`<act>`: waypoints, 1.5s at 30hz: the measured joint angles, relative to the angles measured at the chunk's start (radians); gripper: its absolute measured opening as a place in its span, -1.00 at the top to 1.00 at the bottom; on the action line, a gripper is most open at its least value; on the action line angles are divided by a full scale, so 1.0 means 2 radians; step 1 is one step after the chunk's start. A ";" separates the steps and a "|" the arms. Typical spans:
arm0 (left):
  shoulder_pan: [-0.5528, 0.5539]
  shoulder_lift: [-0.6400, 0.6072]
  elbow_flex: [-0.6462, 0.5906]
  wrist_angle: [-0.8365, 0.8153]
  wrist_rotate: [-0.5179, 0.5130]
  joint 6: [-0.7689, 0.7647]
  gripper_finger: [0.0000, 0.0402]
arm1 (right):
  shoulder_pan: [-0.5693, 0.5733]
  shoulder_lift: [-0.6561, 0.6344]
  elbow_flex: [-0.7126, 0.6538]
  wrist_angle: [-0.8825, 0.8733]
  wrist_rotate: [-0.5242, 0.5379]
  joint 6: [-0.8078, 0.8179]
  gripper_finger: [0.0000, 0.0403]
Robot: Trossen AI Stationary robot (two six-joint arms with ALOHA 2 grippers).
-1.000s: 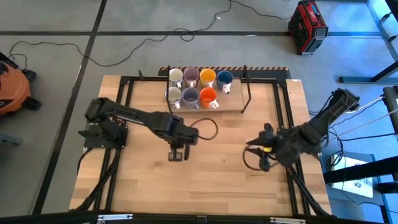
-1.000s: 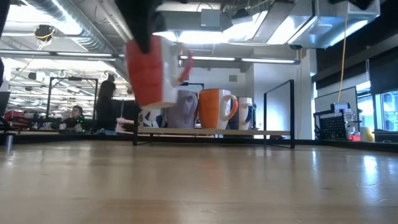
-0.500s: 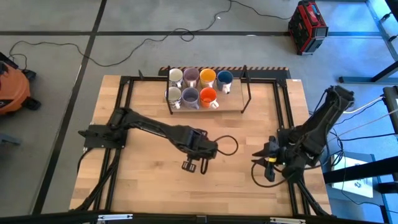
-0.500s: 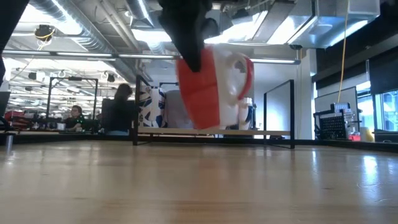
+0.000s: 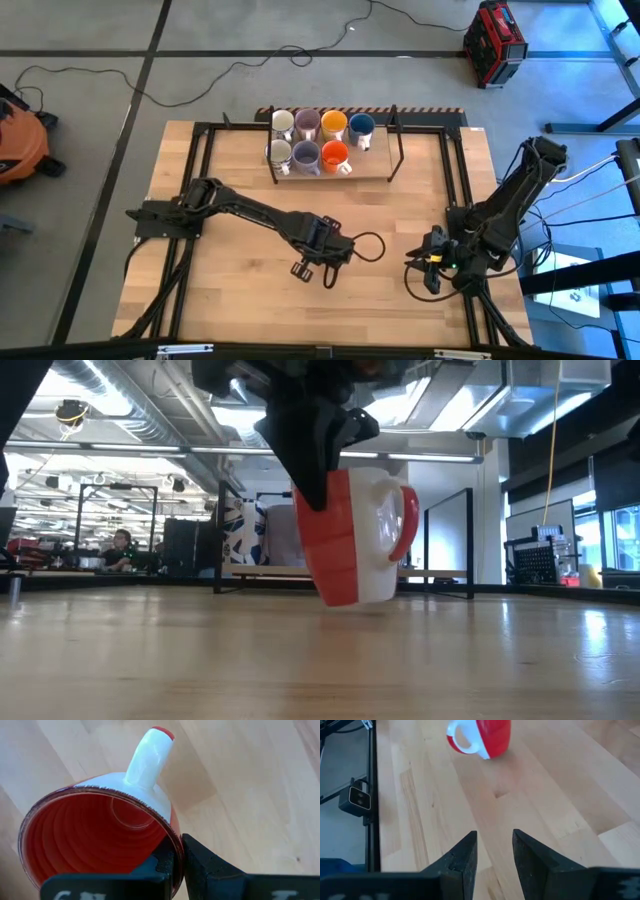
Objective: Place coffee mugs
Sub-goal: Put the red mug on the shelf
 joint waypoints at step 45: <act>-0.012 0.001 0.060 -0.048 -0.038 -0.026 0.43 | -0.009 0.000 -0.001 0.024 -0.002 0.004 0.45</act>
